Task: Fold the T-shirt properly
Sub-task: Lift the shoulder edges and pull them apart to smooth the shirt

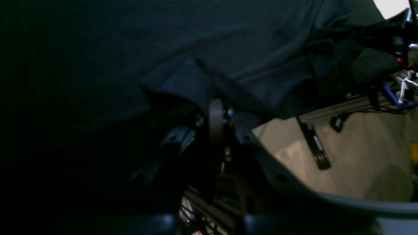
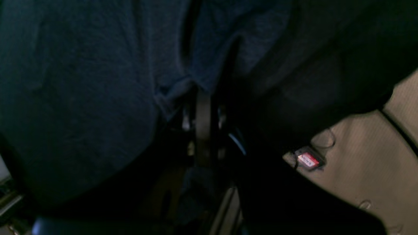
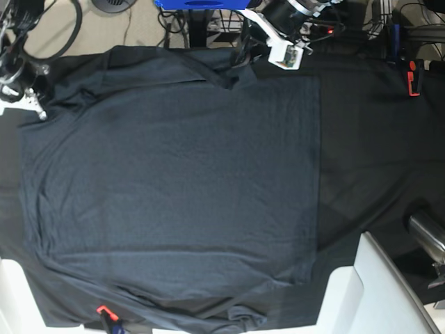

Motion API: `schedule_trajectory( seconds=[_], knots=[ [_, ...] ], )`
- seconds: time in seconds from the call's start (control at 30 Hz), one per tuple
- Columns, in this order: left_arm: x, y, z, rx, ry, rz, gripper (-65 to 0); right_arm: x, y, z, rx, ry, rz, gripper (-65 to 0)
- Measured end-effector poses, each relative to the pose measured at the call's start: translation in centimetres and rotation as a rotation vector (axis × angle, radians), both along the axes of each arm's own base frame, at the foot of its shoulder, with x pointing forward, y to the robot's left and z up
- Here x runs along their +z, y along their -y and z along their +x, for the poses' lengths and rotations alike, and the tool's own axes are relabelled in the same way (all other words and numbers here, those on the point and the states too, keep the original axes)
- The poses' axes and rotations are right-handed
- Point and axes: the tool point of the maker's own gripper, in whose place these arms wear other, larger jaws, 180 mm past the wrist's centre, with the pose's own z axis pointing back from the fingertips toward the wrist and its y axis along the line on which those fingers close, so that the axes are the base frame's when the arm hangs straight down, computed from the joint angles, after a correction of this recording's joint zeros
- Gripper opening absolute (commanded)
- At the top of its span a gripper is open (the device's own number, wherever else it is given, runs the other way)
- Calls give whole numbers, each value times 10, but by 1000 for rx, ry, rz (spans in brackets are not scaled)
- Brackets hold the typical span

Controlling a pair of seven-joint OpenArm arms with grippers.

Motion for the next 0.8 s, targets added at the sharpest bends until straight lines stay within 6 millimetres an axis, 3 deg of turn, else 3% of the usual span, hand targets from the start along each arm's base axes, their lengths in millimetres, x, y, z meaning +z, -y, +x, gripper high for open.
schedule_trajectory(
  seconds=[0.13,0.37,0.53,0.63,0.8],
  knots=[
    [1,0,3,0,9,0,-650,7,-9,16,33,1,56,-644],
    [-4,1,16,-32,-13,33,-650,15,-3,37,7,-30,39,-644],
    [-2,4,37,-45,-3,48,-650,25,-4,60,27,-20,33,-644],
    [-1,2,52,-34,2,62,-650,15,-7,66,30,-60,59,-644],
    [-2,-23,77,59,-9,113,-650,1,-13,68,85,-120,63,-644]
  ],
)
